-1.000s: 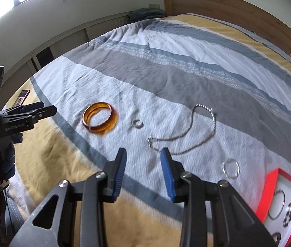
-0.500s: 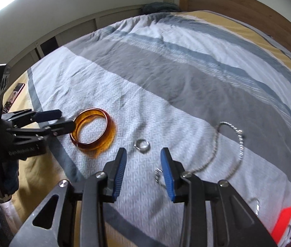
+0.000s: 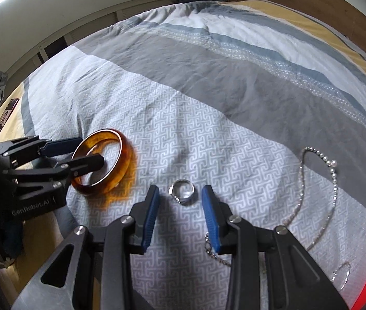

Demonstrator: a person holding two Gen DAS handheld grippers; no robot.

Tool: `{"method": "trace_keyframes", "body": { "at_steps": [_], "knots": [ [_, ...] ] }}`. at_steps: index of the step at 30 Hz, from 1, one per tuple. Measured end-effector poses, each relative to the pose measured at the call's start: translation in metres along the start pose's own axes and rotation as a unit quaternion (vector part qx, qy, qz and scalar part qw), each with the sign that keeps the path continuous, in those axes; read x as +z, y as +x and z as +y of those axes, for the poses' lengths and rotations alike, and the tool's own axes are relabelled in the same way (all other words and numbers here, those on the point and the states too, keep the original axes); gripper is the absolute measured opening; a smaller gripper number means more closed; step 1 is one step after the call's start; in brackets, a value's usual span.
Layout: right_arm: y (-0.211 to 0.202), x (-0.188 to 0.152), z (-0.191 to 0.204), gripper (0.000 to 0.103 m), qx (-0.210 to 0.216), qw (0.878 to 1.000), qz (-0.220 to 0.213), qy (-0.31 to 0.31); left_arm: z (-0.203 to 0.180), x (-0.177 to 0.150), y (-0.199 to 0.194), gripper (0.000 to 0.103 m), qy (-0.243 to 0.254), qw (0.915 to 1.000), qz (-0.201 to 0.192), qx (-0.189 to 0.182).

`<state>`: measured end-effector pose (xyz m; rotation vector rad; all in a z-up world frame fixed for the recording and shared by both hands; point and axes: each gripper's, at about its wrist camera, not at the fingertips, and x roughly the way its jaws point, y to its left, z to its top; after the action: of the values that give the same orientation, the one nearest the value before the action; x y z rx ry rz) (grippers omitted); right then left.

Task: Organize jewelry
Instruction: 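Grasp the amber bangle rim with the left gripper while the right grasps the small silver ring, then carry the amber bangle and silver ring into the red box and release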

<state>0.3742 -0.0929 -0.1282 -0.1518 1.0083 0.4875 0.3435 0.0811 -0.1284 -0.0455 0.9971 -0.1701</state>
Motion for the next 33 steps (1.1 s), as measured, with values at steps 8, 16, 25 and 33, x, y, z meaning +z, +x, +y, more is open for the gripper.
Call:
{"method": "trace_keyframes", "body": {
  "at_steps": [8,16,25,33],
  "knots": [
    [0.007,0.000,0.002,0.022,0.003,1.000,0.006,0.004,-0.004,-0.002,0.002,0.041,0.006,0.9999,-0.006,0.008],
    [0.006,-0.001,0.006,0.018,-0.006,1.000,0.005,0.003,-0.004,0.001,0.002,0.012,0.004,0.9999,-0.009,0.006],
    [-0.020,-0.001,0.014,0.018,-0.011,1.000,-0.008,-0.002,-0.003,-0.001,-0.013,0.011,-0.007,0.9998,-0.015,0.008],
    [-0.063,-0.015,0.022,0.018,-0.009,1.000,-0.020,-0.004,-0.008,-0.010,-0.039,0.010,0.000,0.9996,-0.015,0.026]
  ]
}}
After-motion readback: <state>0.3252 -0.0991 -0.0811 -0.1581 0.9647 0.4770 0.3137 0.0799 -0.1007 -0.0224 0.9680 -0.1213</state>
